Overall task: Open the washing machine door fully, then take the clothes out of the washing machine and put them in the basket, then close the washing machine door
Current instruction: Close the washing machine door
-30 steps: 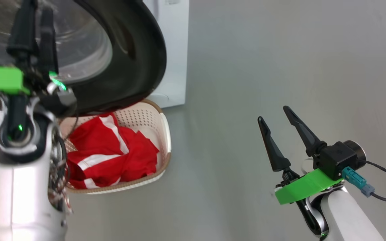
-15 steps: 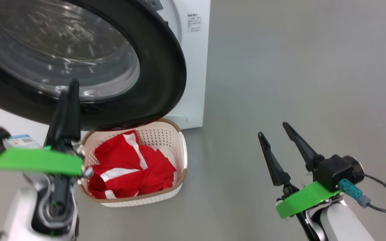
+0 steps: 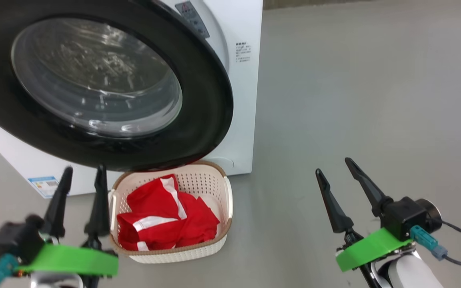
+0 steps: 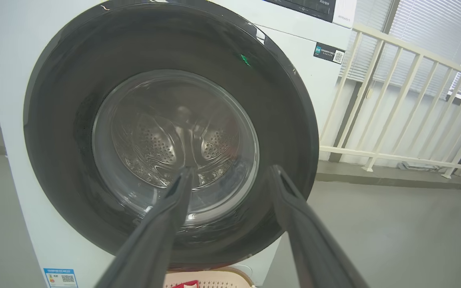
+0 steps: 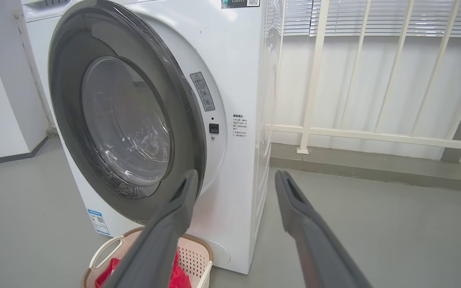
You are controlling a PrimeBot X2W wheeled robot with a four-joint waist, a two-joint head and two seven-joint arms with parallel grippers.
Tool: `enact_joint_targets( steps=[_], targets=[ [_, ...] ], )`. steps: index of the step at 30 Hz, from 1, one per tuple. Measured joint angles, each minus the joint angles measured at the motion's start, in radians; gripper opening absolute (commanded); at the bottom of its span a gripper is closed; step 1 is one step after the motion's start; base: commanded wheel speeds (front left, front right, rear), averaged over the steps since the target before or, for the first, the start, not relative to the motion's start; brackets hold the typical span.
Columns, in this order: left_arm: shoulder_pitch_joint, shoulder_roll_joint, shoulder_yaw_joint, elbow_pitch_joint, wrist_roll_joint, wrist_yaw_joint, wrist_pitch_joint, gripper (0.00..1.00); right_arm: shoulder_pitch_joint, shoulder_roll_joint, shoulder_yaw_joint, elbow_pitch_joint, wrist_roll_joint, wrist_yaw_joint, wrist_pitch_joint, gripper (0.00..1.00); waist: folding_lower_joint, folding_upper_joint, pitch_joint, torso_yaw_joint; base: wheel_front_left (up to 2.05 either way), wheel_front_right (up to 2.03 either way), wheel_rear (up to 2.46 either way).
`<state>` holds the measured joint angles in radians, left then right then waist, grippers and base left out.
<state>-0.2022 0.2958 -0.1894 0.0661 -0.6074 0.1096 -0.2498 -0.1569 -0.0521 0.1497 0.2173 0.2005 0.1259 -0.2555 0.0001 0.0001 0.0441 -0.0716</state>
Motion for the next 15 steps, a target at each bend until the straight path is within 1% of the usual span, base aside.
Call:
enact_joint_targets(
  steps=[1, 2, 9, 15],
  targets=[
    [0.037, -0.005, 0.007, -0.02, 0.054, 0.006, 0.0, 1.0, 0.015, 0.0, -0.003, -0.004, -0.005, 0.0, 0.0, 1.0, 0.0, 0.0, -0.012, 0.0, 0.0, 0.0, 0.0],
    [0.037, -0.005, 0.007, -0.02, 0.054, 0.006, 0.0, 1.0, 0.015, 0.0, -0.003, -0.004, -0.005, 0.0, 0.0, 1.0, 0.0, 0.0, -0.012, 0.0, 0.0, 0.0, 0.0],
    [0.147, -0.04, 0.053, -0.066, 0.173, 0.002, -0.004, 1.0, 0.035, 0.0, -0.013, -0.018, -0.008, 0.0, 0.0, 1.0, -0.0001, -0.0001, -0.035, -0.001, 0.0, 0.0, 0.0],
    [0.228, -0.094, 0.103, -0.065, 0.224, -0.031, -0.004, 1.0, 0.063, 0.0, -0.012, -0.027, -0.007, 0.0, 0.0, 1.0, -0.0001, 0.0, -0.052, -0.005, 0.0, 0.0, 0.0]
  ],
)
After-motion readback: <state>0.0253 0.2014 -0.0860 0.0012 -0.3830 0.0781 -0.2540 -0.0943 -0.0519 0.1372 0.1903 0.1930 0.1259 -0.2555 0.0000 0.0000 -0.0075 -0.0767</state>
